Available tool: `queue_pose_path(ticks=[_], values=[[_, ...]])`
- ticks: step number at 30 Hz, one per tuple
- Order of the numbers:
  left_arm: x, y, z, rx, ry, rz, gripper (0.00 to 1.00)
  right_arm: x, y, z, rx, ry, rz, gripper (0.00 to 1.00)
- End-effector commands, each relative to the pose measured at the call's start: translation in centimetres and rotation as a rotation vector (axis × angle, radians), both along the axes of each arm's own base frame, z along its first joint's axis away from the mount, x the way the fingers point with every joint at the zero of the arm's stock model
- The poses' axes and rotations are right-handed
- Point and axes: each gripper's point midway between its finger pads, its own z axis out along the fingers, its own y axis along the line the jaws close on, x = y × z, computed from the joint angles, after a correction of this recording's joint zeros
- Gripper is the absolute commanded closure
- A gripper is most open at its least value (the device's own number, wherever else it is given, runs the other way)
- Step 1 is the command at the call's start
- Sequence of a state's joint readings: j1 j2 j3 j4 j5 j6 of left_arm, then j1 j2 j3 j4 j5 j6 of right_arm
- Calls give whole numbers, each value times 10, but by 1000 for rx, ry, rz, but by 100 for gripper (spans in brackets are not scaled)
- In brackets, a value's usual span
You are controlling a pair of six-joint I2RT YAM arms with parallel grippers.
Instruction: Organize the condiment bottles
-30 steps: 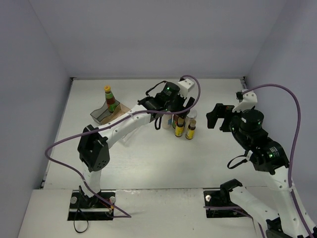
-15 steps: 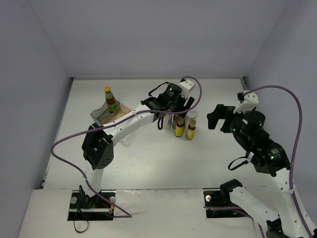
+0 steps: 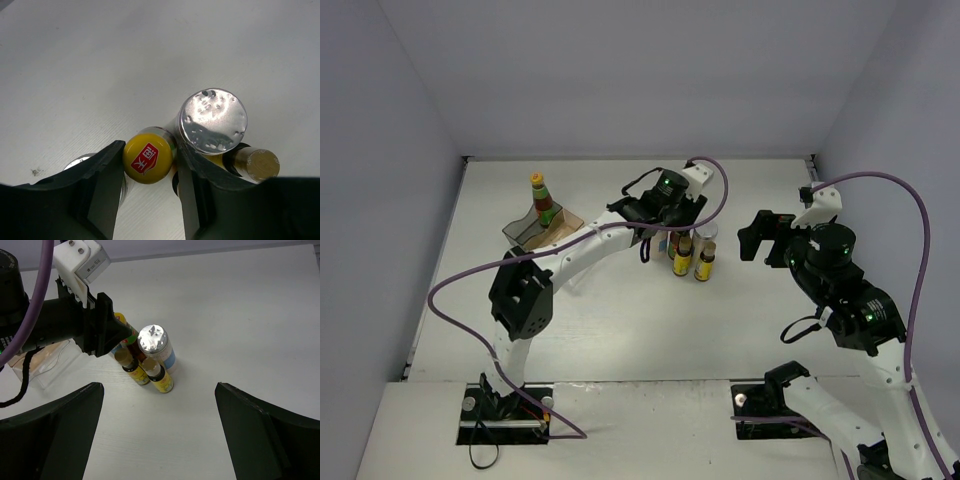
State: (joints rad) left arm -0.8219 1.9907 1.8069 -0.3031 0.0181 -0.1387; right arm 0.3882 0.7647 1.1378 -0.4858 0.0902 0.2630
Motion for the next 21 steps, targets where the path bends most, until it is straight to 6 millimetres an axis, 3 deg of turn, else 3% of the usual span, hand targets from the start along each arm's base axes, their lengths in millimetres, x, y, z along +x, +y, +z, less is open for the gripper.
queue_pose_path(ticks=[1,10,12,13,15,17,21], values=[[10,-5,36,-63,-70,10,56,9,0,19,18,-63,-19,0],[15,-2,31,-63,-56,25,56,10,1,17,15,-61,-15,0],[16,-3,33,-68,-61,21,64,10,2,17,14,-61,-12,0],[17,-3,34,-70,-64,20,79,10,2,17,14,-62,-13,0],[21,-4,40,-75,-79,21,93,10,1,17,13,-63,-13,0],[24,-6,46,-78,-97,18,100,9,1,18,14,-65,-13,0],[38,-10,86,-127,-192,13,100,8,1,21,18,-72,-13,0]])
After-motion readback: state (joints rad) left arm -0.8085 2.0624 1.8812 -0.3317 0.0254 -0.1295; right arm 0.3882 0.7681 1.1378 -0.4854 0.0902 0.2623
